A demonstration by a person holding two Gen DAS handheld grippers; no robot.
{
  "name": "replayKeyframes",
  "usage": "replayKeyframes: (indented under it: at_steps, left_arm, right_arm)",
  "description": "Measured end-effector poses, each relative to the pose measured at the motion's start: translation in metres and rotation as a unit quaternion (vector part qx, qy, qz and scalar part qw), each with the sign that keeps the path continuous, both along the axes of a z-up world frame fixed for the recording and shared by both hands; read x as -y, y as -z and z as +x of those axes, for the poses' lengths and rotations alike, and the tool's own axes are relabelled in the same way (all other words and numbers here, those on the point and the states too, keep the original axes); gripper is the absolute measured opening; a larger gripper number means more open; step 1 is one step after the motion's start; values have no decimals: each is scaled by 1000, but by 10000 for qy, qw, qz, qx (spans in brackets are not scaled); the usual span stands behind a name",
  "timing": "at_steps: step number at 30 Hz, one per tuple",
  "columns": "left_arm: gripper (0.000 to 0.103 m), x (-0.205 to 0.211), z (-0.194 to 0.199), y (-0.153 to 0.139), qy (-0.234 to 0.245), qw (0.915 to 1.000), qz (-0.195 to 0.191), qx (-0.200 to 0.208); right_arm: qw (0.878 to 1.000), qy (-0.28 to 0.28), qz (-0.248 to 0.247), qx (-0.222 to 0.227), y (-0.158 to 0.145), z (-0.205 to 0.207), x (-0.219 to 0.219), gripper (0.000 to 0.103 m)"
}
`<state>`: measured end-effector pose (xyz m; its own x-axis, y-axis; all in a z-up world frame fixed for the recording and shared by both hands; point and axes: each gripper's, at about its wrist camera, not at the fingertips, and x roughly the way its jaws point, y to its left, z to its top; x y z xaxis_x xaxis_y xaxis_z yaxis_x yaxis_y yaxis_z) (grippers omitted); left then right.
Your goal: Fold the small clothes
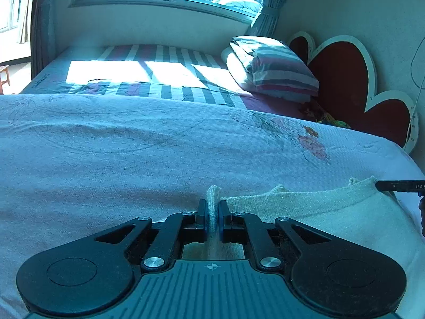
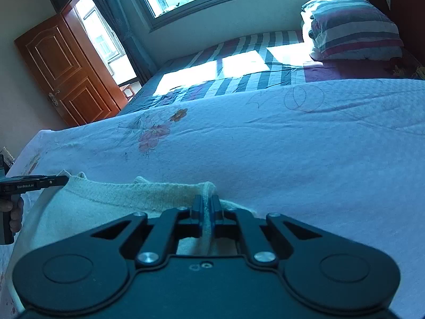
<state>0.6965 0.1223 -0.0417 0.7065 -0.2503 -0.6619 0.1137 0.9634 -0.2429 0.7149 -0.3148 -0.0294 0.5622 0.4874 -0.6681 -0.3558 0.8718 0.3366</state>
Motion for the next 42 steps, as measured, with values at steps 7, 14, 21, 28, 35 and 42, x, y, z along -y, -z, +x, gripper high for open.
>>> replayKeyframes:
  at_steps: [7, 14, 21, 28, 35, 42]
  left_arm:
    - [72, -32, -109, -22, -156, 9993, -113, 311]
    - [41, -29, -213, 0, -319, 9962, -807, -102]
    - [41, -22, -230, 17, -182, 9931, -1108, -330]
    - [7, -15, -224, 24, 133, 9943, -950, -457]
    - [7, -13, -227, 20, 266, 9974, -530, -406]
    - [15, -24, -254, -19, -458, 9989, -35, 124]
  right_arm:
    - [9997, 199, 39, 169, -37, -69, 24, 25]
    - [9993, 242, 134, -253, -28, -187, 28, 25]
    - [9943, 547, 704, -581, -14, -218, 33, 23]
    - [9945, 285, 779, -647, -8, -218, 25, 4]
    - [9989, 77, 78, -448, -15, -223, 32, 4]
    - [9980, 583, -75, -218, -26, -235, 38, 18]
